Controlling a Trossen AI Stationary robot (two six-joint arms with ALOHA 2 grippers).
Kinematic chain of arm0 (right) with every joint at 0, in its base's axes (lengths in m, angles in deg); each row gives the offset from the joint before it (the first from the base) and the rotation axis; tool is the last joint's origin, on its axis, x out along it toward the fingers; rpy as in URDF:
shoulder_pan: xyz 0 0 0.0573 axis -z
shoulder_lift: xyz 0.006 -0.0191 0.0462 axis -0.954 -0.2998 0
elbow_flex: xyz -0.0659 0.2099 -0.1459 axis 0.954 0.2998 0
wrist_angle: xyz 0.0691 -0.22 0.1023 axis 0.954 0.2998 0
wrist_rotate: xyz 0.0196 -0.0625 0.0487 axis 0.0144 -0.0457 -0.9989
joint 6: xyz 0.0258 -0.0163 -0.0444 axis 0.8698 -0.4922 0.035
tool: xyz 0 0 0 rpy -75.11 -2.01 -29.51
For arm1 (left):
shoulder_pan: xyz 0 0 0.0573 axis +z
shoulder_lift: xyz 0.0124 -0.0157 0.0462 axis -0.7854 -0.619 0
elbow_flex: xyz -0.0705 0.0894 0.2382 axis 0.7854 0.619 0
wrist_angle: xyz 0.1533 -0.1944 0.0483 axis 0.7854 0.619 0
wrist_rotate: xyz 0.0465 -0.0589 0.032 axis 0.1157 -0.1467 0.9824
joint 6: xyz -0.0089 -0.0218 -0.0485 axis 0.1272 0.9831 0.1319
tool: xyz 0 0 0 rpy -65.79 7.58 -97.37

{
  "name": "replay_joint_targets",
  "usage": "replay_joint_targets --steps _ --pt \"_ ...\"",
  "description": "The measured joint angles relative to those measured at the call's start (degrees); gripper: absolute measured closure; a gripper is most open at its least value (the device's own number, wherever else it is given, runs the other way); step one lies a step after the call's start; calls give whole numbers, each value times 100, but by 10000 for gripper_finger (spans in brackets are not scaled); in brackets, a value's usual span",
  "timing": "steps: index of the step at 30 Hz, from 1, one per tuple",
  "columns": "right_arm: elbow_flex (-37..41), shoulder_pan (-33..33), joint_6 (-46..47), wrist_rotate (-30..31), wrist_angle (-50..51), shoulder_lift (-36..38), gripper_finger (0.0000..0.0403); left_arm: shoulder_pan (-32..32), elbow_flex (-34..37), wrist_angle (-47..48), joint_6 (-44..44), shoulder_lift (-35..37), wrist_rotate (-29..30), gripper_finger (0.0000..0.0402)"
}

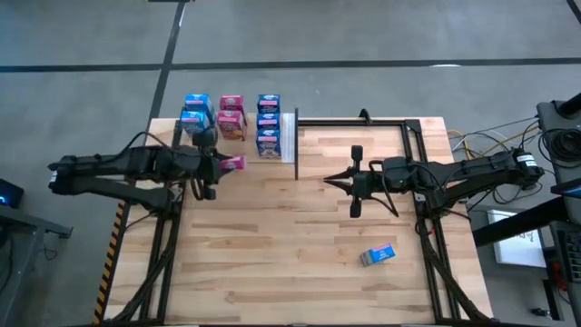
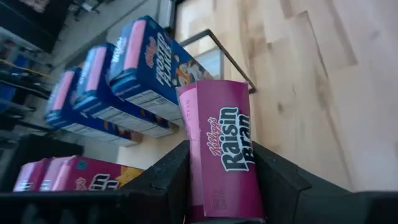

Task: Stack cereal on shelf
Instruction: Put the pink cereal box on the shelf

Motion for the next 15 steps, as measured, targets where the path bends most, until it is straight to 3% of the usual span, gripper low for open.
replay_joint_targets --steps 15 --pt "0 0 7 0 2 0 390 1956 -725 634 -651 -127 -1959 272"
